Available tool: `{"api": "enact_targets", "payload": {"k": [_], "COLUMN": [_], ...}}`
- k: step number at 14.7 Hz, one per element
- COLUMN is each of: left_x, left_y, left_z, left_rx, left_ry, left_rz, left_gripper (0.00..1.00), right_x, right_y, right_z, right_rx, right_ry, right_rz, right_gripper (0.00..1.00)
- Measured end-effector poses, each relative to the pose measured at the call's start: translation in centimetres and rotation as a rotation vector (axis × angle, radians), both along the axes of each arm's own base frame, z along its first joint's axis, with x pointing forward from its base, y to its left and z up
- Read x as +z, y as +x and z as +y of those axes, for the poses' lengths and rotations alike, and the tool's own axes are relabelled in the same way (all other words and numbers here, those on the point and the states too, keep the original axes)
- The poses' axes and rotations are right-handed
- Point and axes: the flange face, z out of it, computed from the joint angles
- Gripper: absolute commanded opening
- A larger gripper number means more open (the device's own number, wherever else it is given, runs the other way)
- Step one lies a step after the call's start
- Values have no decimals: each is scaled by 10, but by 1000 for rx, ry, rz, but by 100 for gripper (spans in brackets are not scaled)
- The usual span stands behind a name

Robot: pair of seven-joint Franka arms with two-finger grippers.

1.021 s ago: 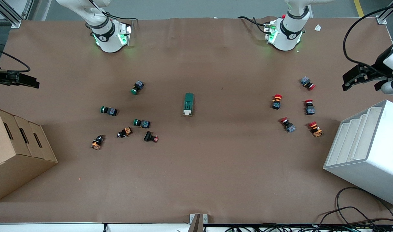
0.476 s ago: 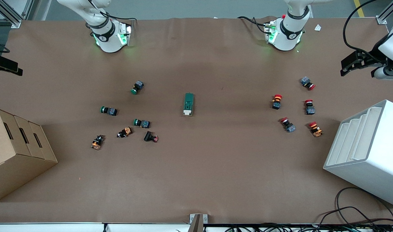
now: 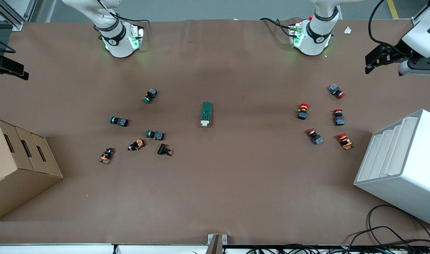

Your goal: Close load switch with both arms

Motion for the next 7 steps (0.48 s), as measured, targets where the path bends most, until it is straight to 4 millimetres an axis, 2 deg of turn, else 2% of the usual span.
{"api": "enact_targets", "payload": {"k": [7], "left_x": [3], "left_y": [8], "left_z": [0], "left_rx": [-1], "left_ry": [-5], "left_rz": [-9], "left_gripper": [100], "right_x": [1], "right_y": [-2], "right_z": [32], "right_rx": [-1], "right_ry": [-12], "right_rz": [-13], "right_gripper": [100]}}
